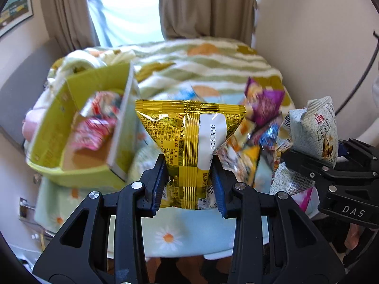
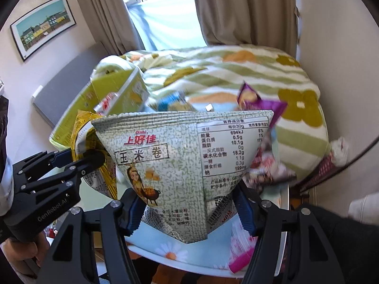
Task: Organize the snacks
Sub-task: 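Carry both bags over the box and open both tools to release them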
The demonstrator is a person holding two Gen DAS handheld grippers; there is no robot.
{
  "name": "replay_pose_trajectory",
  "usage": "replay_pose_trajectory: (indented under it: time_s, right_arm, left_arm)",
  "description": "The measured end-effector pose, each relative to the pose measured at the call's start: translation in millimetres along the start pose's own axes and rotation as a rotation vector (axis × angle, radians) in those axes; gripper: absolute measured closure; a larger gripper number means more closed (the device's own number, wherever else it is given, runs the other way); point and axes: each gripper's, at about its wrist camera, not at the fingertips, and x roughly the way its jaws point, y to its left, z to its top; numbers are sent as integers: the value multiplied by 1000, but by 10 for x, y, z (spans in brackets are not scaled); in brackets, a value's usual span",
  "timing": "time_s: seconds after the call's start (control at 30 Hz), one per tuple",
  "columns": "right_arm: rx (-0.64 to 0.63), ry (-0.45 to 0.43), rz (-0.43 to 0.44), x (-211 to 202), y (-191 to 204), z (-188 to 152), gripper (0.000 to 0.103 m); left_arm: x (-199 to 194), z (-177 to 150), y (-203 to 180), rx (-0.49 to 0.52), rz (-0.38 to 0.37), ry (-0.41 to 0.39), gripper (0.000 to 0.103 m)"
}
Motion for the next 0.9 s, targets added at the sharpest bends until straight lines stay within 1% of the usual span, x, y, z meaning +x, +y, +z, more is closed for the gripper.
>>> replay_pose_trajectory:
  time_s: [0.1, 0.23, 0.43, 0.5, 0.63, 0.73, 0.9]
  right_arm:
    - [-21, -36, 25, -72, 172, 206, 41]
    - [-65, -60, 59, -65, 475, 473, 41]
    - [-129, -76, 117, 143, 1103, 885, 41]
    - [-143, -74, 131, 226, 1257, 957, 41]
    - [-157, -56, 167, 482, 1625, 1151, 41]
    - [-164, -29, 174, 712, 1863, 1275, 41]
    - [-157, 24, 160, 1052, 2172, 1404, 41]
  left_arm:
    - [-128, 195, 252, -32, 19, -35, 70]
    - [-236, 381, 652, -72, 50, -61, 70]
    - [-257, 576, 1412, -120, 143, -70, 70]
    - [-217, 601, 1638, -130, 167, -57, 70]
    - [-34, 605, 2117, -153, 194, -1, 70]
    - [146, 555, 2391, -162, 184, 47, 70]
    - [468, 489, 2658, -138, 150, 110, 70]
